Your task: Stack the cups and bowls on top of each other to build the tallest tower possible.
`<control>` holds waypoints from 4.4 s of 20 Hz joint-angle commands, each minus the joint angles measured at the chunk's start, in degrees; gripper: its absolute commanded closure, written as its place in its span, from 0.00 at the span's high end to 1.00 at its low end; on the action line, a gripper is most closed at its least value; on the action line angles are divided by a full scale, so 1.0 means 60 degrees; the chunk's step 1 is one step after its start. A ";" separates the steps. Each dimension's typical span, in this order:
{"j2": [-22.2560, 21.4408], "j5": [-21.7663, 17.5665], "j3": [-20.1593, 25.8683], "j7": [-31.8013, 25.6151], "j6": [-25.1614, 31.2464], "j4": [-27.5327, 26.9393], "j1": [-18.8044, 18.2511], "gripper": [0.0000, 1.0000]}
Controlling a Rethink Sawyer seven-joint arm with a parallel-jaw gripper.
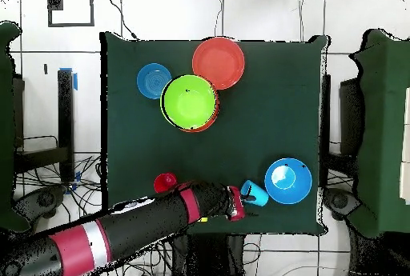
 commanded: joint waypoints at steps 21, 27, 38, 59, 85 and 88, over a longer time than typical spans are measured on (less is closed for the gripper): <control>0.1351 0.0983 0.0814 0.0726 -0.1060 -0.1553 0.1239 1.00; 0.0698 0.1221 0.1108 0.1066 -0.1198 -0.1007 0.0993 1.00; -0.0724 0.1353 0.1963 0.1099 -0.1430 -0.0217 -0.0019 1.00; -0.0825 0.2356 0.2554 0.1428 -0.1035 -0.0221 -0.0644 1.00; 0.1718 0.3005 0.0317 0.1995 -0.0241 -0.0966 0.0541 1.00; 0.1815 0.3128 0.0400 0.1902 -0.0422 -0.0978 0.0494 1.00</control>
